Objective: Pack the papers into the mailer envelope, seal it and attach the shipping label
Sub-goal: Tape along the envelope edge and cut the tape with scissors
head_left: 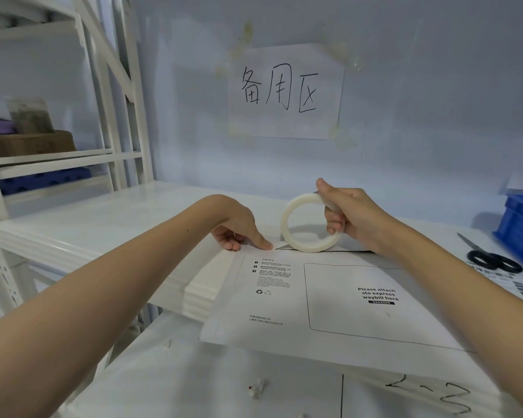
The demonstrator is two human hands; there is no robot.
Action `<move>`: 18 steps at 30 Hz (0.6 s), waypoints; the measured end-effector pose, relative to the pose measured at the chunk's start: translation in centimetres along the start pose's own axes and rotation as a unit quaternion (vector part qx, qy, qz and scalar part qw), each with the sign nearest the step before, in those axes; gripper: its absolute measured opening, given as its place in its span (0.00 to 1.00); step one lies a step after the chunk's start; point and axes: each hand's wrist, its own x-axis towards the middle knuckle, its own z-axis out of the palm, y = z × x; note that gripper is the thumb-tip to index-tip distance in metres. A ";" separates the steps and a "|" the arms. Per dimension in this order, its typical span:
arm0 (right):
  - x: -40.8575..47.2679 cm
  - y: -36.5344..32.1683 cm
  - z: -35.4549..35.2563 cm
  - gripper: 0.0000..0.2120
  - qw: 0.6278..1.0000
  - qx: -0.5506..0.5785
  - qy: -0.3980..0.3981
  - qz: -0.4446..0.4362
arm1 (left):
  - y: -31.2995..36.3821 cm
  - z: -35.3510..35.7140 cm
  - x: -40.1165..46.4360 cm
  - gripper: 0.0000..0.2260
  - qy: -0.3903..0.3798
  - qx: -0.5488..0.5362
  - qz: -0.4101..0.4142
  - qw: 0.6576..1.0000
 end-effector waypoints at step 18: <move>-0.9 -1.8 -4.5 0.17 0.989 -0.150 0.011 -0.010 | -0.1 0.0 0.1 0.20 -0.001 -0.001 -0.001 1.000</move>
